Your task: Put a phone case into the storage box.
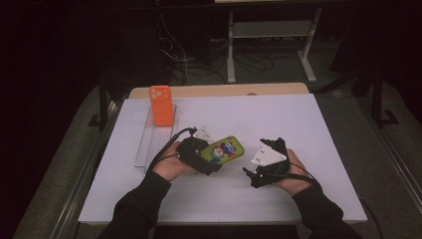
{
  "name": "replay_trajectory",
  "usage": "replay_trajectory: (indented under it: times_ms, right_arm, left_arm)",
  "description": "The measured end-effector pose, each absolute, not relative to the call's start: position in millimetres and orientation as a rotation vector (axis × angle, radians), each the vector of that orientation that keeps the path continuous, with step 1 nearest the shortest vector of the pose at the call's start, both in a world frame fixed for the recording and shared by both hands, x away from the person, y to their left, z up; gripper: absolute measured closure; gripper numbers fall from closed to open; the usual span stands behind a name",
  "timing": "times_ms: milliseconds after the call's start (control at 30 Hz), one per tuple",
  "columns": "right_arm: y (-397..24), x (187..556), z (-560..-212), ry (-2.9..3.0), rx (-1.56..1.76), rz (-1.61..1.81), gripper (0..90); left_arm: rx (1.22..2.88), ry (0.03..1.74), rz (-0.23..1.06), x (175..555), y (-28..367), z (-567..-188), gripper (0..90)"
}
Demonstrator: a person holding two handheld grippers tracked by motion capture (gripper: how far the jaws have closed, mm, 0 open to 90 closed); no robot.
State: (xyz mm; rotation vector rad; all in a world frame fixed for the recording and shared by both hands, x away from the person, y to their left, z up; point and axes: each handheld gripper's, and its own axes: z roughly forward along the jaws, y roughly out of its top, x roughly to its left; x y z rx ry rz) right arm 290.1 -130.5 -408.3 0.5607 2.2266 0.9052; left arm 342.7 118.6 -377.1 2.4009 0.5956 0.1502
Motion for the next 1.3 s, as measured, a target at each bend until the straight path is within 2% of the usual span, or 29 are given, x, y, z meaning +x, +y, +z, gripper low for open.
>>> replay_trajectory:
  times_ms: [1133,1300]
  right_arm:
    - [-99,268,-423,1.972,-0.016,0.457,0.1]
    - [-96,266,-422,1.94,-0.043,0.456,6.5]
  left_arm:
    - [2.371,0.636,0.137,341,117,-380,15.5]
    - [2.393,0.613,0.136,341,116,-380,15.5]
